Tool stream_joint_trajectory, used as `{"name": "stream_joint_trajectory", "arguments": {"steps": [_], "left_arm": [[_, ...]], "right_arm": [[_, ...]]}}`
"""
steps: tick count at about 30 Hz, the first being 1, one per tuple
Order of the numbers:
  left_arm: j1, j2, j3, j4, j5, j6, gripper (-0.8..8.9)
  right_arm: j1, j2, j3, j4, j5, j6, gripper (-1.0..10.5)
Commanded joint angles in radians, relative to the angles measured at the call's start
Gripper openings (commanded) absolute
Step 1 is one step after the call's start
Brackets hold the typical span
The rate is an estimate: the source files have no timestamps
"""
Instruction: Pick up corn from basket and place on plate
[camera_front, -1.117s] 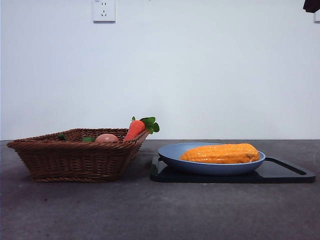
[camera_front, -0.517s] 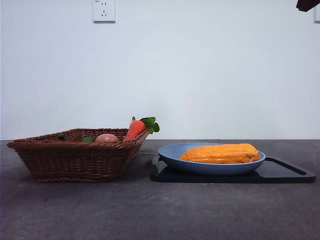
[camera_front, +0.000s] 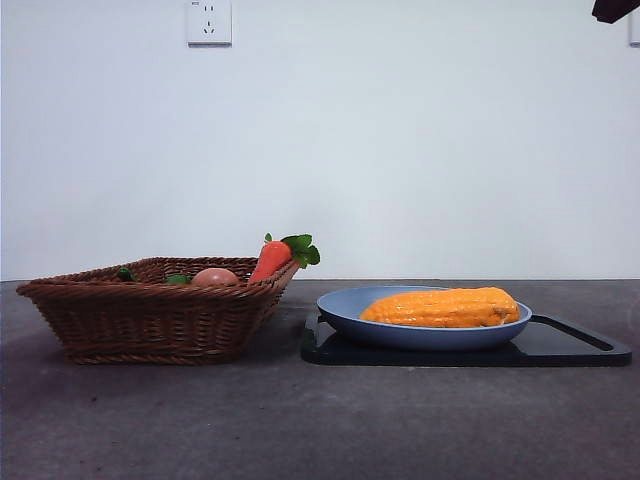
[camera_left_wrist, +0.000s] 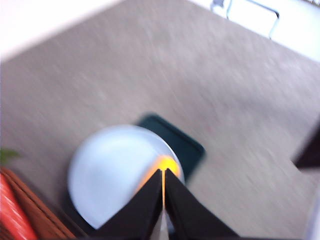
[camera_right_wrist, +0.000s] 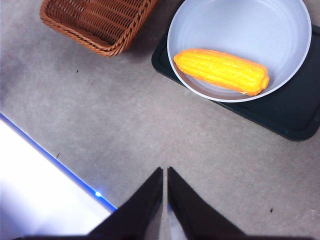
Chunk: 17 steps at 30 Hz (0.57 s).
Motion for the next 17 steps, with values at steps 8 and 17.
{"name": "stream_joint_trajectory", "arguments": {"steps": [8,17], "left_arm": [[0.301,-0.158,-0.015,0.121,-0.006,0.039,0.08],[0.647,-0.497,-0.358,0.288,-0.006,0.031,0.08]], "right_arm": [[0.003,0.007,0.018,0.046,0.001,-0.008,0.0],[0.003,0.006,0.018,0.085,0.001,-0.008,0.0]]}}
